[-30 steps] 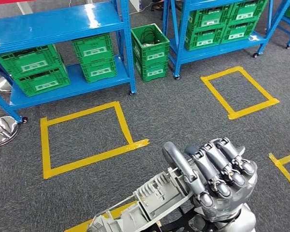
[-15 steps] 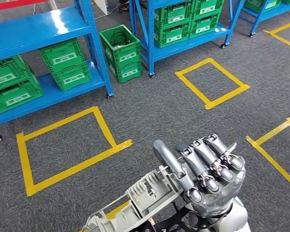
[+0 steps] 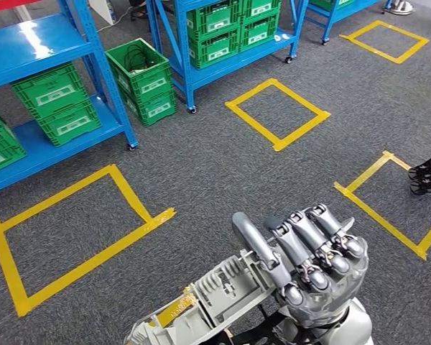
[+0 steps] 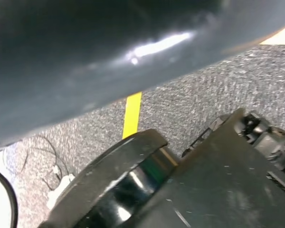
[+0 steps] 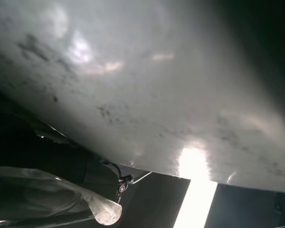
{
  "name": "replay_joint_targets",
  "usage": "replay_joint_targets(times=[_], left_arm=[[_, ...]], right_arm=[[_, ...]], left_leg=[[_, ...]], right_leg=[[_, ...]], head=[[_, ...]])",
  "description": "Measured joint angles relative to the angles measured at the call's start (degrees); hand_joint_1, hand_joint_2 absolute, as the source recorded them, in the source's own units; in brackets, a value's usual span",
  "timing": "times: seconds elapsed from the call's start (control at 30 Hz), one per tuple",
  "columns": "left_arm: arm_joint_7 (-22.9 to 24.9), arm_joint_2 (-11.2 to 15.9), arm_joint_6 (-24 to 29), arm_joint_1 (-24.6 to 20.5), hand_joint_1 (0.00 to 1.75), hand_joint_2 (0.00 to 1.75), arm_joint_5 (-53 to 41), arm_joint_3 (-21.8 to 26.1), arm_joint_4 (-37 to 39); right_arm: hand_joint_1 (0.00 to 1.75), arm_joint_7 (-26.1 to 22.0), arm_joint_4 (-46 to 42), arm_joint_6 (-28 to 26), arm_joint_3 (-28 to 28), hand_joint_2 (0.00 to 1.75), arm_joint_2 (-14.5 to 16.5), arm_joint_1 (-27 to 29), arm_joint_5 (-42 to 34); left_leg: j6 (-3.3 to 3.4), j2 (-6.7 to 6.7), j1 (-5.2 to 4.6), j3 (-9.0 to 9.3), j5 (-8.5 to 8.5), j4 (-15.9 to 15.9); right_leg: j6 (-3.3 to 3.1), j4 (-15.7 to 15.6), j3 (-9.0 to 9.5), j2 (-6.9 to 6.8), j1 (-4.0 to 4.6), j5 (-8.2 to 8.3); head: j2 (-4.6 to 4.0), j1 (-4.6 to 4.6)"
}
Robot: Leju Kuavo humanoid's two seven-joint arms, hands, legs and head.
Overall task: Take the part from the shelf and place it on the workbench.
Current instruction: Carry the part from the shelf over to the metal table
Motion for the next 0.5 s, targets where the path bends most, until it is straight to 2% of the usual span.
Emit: replay_joint_targets(times=[0.03, 0.07, 0.13, 0.17, 0.2, 0.27, 0.3, 0.33, 0.37, 0.4, 0.43, 0.5], left_arm=[[0.00, -0.01, -0.02, -0.06, 0.00, 0.00, -0.01, 0.00, 0.00], [0.01, -0.02, -0.03, -0.10, 0.00, 0.00, -0.01, -0.01, 0.00], [0.03, -0.04, -0.04, -0.18, 0.00, 0.00, -0.01, -0.01, 0.00], [0.04, -0.04, -0.03, -0.22, 0.00, 0.00, -0.01, -0.02, 0.00], [0.07, -0.04, -0.02, -0.23, 0.00, 0.00, -0.01, -0.02, 0.00], [0.19, -0.04, 0.00, -0.06, 0.00, 0.00, -0.01, -0.02, 0.05], [0.26, -0.04, 0.01, 0.10, 0.00, 0.00, -0.01, -0.02, 0.11], [0.32, -0.05, 0.01, 0.29, 0.00, 0.00, -0.01, -0.02, 0.17], [0.34, -0.05, 0.03, 0.43, 0.00, 0.00, -0.01, -0.02, 0.21], [0.35, -0.06, 0.06, 0.51, 0.00, 0.00, -0.01, -0.02, 0.24], [0.35, -0.07, 0.13, 0.53, 0.00, 0.00, 0.00, -0.02, 0.24], [0.42, -0.09, 0.56, 0.55, 0.00, 0.00, 0.12, -0.02, 0.30]], right_arm=[[1.75, -0.04, -0.03, 0.00, -0.03, 1.75, 0.00, -0.03, 0.00], [1.75, -0.08, -0.04, 0.00, -0.06, 1.75, 0.00, -0.05, 0.00], [1.75, -0.11, -0.11, 0.00, -0.09, 1.75, 0.00, -0.01, 0.00], [1.75, -0.10, -0.16, 0.00, -0.09, 1.75, 0.00, -0.01, 0.00], [1.75, -0.10, -0.21, 0.00, -0.09, 1.75, 0.00, -0.03, 0.00], [1.75, -0.09, -0.26, 0.01, -0.08, 1.75, 0.00, -0.04, 0.00], [1.75, -0.07, -0.26, 0.01, -0.07, 1.75, 0.00, -0.01, 0.00], [1.75, -0.03, -0.27, 0.01, -0.08, 1.75, 0.00, 0.03, 0.00], [1.75, 0.01, -0.28, 0.01, -0.08, 1.75, 0.00, 0.06, 0.00], [1.75, 0.06, -0.30, 0.01, -0.08, 1.75, 0.00, 0.08, 0.00], [1.75, 0.10, -0.32, 0.02, -0.08, 1.75, 0.00, 0.10, 0.00], [1.75, 0.18, -0.34, 0.02, -0.07, 1.75, 0.00, 0.09, 0.00]], left_leg=[[-0.23, 0.43, -0.15, 0.00, -0.06, 0.10], [-0.46, 0.86, -0.26, 0.01, -0.09, 0.17], [-0.96, 1.46, -0.17, 0.09, -0.28, 0.33], [-1.28, 0.77, -0.05, -0.03, -0.88, 0.88], [-1.61, -0.47, 0.10, -0.59, -2.13, 2.45], [-2.15, -3.37, 0.42, -3.31, -6.10, 9.26], [-2.30, -4.02, 0.52, -5.02, -7.88, 13.26], [-2.40, -4.24, 0.57, -6.25, -8.73, 16.12], [-2.43, -4.30, 0.61, -6.60, -8.34, 16.89], [-2.39, -4.44, 0.67, -5.89, -6.80, 15.30], [-2.27, -4.84, 0.76, -4.40, -4.60, 11.99], [-1.90, -7.30, 1.05, -1.07, -1.33, 4.43]], right_leg=[[-0.30, -1.72, 0.99, -0.53, 0.18, 0.19], [-0.56, -2.25, 1.24, -0.58, 0.36, 0.03], [-1.12, -2.34, 1.01, 0.66, 0.22, 0.36], [-1.41, -2.44, 0.97, 1.16, 0.08, 0.53], [-1.69, -2.56, 0.95, 1.65, -0.09, 0.71], [-2.03, -2.61, 0.80, 2.74, -0.25, 0.94], [-2.11, -2.58, 0.70, 3.39, -0.23, 1.00], [-2.15, -2.53, 0.63, 4.11, -0.22, 1.05], [-2.15, -2.45, 0.58, 4.84, -0.21, 1.09], [-2.11, -2.36, 0.58, 5.58, -0.21, 1.12], [-2.05, -2.26, 0.59, 6.29, -0.21, 1.15], [-1.73, -2.04, 0.40, 7.61, -0.19, 1.26]], head=[[0.00, -0.04], [0.00, -0.08], [0.00, -0.14], [0.00, -0.17], [0.00, -0.32], [0.00, -0.66], [0.00, -0.78], [0.00, -0.81], [0.00, -0.83], [0.00, -0.83], [0.00, -0.83], [0.00, -0.80]])
